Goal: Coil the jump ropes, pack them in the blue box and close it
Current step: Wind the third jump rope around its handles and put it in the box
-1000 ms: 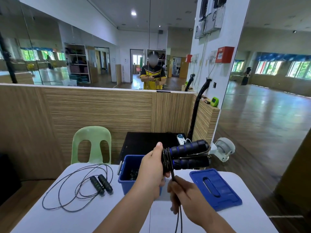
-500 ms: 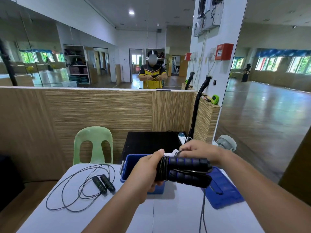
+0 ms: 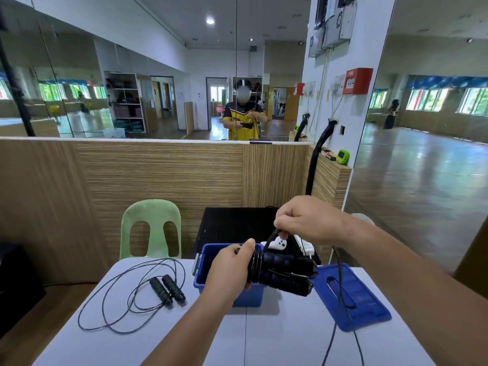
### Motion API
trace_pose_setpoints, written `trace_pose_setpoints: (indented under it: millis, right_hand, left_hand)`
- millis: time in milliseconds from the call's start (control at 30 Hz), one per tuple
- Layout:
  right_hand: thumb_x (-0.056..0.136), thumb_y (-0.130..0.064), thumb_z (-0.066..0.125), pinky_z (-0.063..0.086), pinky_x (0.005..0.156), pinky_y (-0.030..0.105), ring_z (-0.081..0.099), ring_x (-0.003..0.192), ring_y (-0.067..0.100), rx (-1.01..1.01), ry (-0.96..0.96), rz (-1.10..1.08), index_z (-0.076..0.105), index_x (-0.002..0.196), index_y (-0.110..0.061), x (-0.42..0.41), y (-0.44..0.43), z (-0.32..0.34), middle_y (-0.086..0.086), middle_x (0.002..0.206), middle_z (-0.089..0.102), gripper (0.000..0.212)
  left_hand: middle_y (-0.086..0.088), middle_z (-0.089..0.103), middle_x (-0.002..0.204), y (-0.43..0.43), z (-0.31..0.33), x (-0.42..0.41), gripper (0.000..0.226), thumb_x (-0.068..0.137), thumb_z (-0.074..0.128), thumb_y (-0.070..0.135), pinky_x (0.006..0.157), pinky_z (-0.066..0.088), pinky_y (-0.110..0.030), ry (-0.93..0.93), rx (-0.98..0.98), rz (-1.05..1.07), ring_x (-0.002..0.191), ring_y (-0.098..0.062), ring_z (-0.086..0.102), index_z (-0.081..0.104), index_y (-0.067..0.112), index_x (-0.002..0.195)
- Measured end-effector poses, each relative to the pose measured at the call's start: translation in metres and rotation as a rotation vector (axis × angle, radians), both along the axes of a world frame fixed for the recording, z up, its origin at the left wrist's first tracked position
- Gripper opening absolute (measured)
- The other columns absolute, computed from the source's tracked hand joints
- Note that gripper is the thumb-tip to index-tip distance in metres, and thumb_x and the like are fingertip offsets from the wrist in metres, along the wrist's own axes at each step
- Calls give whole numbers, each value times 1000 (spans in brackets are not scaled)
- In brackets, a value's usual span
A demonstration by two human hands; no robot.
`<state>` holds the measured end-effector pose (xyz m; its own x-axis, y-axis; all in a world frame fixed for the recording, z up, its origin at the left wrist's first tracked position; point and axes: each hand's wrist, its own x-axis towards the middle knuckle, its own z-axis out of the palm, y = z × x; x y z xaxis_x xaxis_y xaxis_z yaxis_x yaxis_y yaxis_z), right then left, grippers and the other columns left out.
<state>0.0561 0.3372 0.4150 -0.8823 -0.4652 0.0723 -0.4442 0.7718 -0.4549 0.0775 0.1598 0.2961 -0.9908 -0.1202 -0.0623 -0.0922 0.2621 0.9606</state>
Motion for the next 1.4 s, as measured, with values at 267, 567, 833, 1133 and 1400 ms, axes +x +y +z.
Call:
trace_pose_setpoints:
  millis: [267,567,833,1133,1400]
  right_hand:
    - [90,-23,60,46,52,26,54,50,3,-123,-26,-166,71,73,-13,36,-15,-45,-1,66,70,23]
    - [103,-14,47,43,54,25,51,51,12,-688,-166,-353,52,96,-15,58,-47,-125,3,64,69,9]
    - [108,-23,40,28,54,25,33,55,12,-1029,-193,-484,72,87,-12,58,-60,-150,-3,56,37,40]
    - [111,-23,37,39,44,30,45,49,22,-981,-207,-301,57,99,-6,51,-50,-165,19,72,66,29]
    - [112,-14,33,34,49,27,39,47,19,-885,-436,-122,66,111,-6,34,-26,-178,14,70,66,34]
  left_hand:
    - [10,50,47,3,-6,-15,45,103,50,46,49,45,-30,91,118,164,42,-8,50,48,14,71]
    - [6,55,54,12,-3,-18,45,104,49,47,52,43,-30,173,185,258,41,-3,49,52,12,76]
    - [1,52,61,17,-2,-14,48,103,47,51,58,39,-34,160,163,297,59,-16,51,51,14,74]
    - [-10,62,70,21,-3,-22,55,101,47,56,54,44,-35,37,312,241,60,-23,56,61,4,93]
    - [-13,53,53,17,10,-16,46,103,47,52,39,23,-23,-106,480,155,35,-14,34,61,10,94]
